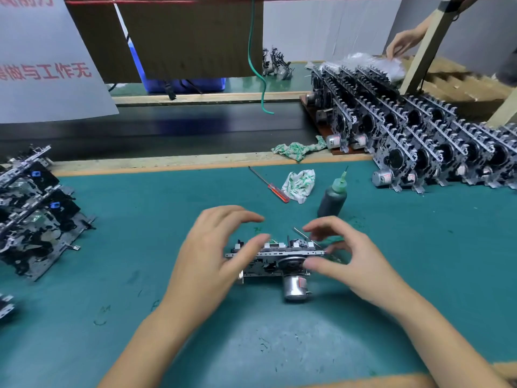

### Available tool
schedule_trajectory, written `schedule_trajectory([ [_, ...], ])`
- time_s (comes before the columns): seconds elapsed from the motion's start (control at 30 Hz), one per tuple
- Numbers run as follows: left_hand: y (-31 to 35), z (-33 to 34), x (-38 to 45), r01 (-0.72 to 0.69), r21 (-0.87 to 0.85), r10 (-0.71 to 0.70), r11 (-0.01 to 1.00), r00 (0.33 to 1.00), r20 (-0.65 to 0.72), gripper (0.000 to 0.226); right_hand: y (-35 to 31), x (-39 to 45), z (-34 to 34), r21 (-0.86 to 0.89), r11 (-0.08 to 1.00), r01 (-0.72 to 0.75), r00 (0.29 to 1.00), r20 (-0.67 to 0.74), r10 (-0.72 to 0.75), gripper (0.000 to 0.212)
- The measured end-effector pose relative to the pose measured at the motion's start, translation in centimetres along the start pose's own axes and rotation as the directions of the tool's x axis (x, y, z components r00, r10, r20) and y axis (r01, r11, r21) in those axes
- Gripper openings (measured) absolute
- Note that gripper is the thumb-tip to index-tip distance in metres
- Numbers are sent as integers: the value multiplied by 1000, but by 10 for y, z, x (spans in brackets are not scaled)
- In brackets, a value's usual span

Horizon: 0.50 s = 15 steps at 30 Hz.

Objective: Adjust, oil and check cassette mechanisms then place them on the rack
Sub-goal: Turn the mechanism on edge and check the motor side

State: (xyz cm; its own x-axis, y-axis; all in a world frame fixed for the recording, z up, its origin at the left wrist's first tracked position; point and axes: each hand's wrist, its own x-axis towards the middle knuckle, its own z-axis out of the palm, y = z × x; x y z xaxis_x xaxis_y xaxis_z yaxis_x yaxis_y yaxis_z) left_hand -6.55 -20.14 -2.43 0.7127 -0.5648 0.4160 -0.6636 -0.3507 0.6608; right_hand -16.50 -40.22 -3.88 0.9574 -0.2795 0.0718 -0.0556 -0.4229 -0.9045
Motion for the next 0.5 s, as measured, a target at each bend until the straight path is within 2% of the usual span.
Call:
schedule_trajectory([
  [0.07,7,7,7,-75,-62,82,995,989,123,32,3,2,5,-37,997,61,995,84,-58,37],
  [0.17,6,14,11,-93,-59,103,994,971,216,32,5,6,10,-33,996,80,995,62,-78,34],
  [0.4,1,19,11,-139,-55,147,989,971,190,29,3,9,11,51,997,58,995,80,-62,34],
  [0.5,-2,19,11,-118,-114,139,986,971,196,20,1,10,10,86,996,37,994,104,-46,31],
])
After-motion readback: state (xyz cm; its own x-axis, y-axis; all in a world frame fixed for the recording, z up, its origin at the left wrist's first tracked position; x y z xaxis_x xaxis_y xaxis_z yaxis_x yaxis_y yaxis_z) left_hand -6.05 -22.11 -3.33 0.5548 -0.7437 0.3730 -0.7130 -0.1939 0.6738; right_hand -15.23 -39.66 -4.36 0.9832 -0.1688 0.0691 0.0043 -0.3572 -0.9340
